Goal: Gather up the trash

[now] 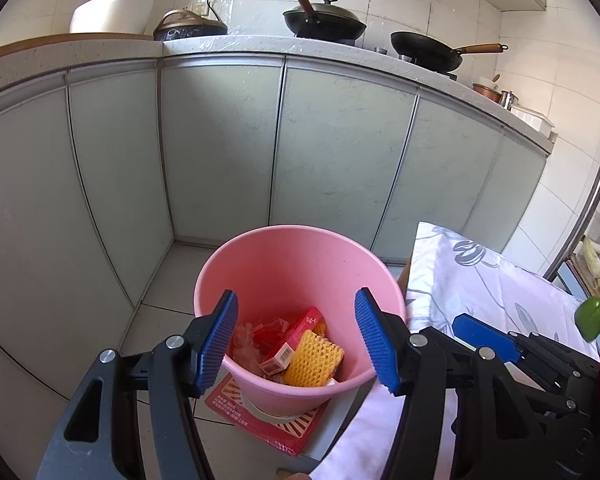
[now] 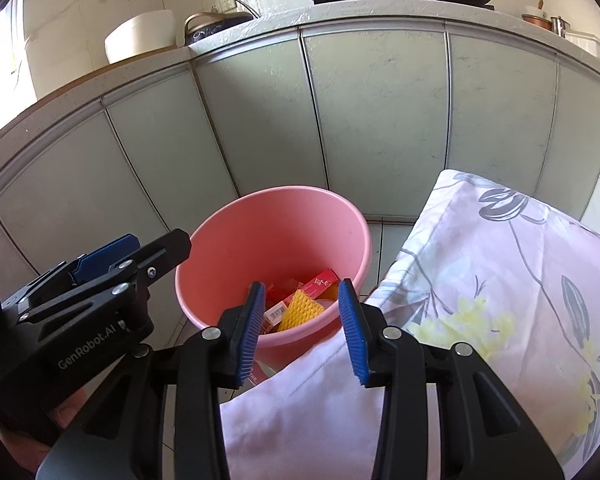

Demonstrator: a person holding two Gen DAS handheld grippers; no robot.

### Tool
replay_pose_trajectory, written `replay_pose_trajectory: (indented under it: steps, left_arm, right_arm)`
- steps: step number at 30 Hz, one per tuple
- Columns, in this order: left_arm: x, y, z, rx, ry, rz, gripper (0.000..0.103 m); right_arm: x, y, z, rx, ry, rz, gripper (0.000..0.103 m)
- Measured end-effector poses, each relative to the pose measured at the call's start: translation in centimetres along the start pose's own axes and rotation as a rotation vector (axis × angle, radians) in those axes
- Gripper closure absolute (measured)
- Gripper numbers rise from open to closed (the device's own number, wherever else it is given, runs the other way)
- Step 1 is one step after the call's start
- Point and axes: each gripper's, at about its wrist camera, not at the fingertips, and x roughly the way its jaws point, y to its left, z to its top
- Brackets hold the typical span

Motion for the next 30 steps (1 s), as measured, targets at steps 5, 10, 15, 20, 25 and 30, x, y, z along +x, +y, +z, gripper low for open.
replay_pose_trajectory:
  steps: [5,10,15,20,25,30]
  left_arm:
    - [-1.2,-0.7,-0.2,0.023,-0.025,-0.008,0.043]
    - [-1.9,-1.4,-0.2,0.040,-0.036,-0.015,0.043]
    - [-2.6,-1.7,-0.4,0.044,-0.045,-0.025,0.043]
    - [-3.2,-1.8,-0.5,0.050,-0.053,-0.032,0.043]
    - [-4.0,-2.2,-0.9,0.063,-0.061,-0.040,0.044]
    - [-4.6,-2.5,-1.0,0.070,-0.070,-0.046,0.044]
  right_arm:
    - [-1.2,-0.2,-0.3,-0.004,-0.019,-0.012,0.064]
    - [-1.9,-0.1,-0.5,-0.014,-0.030,-0.018,0.063]
    - [-2.7,0.0,-1.1,-0.024,-0.041,-0.023,0.063]
    - [-3.5,0.1,-1.5,-0.028,-0.054,-0.029,0.063]
    - [-4.4,0.1,-1.9,-0.026,-0.067,-0.035,0.063]
    - [-5.2,-0.1,-2.3,-0.022,-0.075,-0.043,0.063]
